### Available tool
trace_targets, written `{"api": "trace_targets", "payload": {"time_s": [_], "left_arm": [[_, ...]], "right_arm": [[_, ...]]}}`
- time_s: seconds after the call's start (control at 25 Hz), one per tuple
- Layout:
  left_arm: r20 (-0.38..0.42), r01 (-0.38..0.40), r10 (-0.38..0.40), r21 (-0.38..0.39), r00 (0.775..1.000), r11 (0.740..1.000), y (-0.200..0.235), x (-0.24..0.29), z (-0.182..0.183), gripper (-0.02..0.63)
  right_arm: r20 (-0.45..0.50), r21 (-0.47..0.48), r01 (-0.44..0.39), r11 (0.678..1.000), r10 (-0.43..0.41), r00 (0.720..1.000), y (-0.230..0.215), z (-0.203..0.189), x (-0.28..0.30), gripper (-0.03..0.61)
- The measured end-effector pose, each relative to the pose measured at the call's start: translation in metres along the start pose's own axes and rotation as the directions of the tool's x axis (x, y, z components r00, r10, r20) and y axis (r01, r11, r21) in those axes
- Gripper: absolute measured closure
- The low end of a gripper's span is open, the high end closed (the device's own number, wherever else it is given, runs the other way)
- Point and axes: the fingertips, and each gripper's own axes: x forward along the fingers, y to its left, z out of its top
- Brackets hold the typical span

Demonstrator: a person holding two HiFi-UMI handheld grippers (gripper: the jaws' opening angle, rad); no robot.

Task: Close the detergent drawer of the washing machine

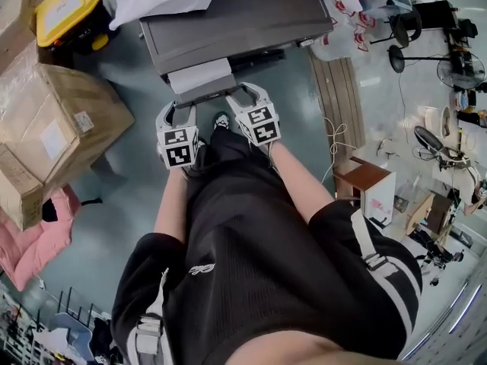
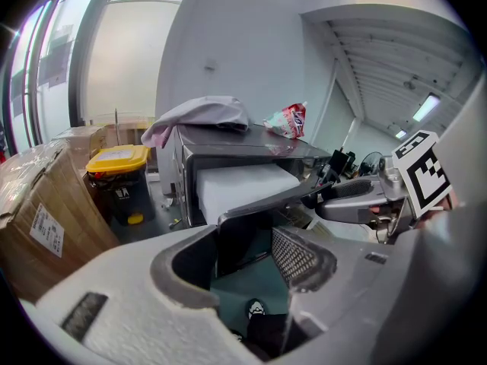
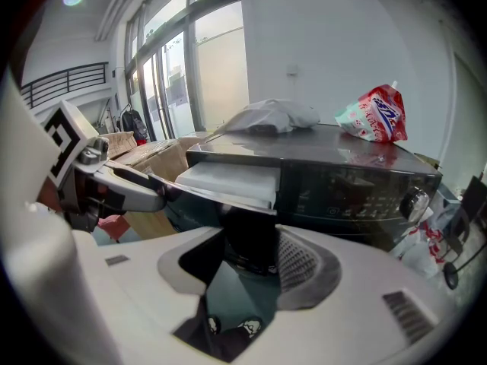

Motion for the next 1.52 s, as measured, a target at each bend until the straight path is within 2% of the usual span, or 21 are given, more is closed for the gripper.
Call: {"api": "trace_targets", "payload": {"time_s": [0.64,1.52], "left_arm": [[-0.045,-0.023,0.023,0.003,0.999,1.000,0.003,0.002,0.006,0.388],[-0.042,-0.052,0.052,-0.008,0.998,0.999,0.013,0.008,0.021,0.388]], "right_arm": [[0.008,0.029,-0.019,0.999,0.019,1.000,-0.001,0.008,0.002,0.380],[0.019,0.010,-0.038,0.999,0.038,0.999,-0.004,0.025,0.013,0.380]]}}
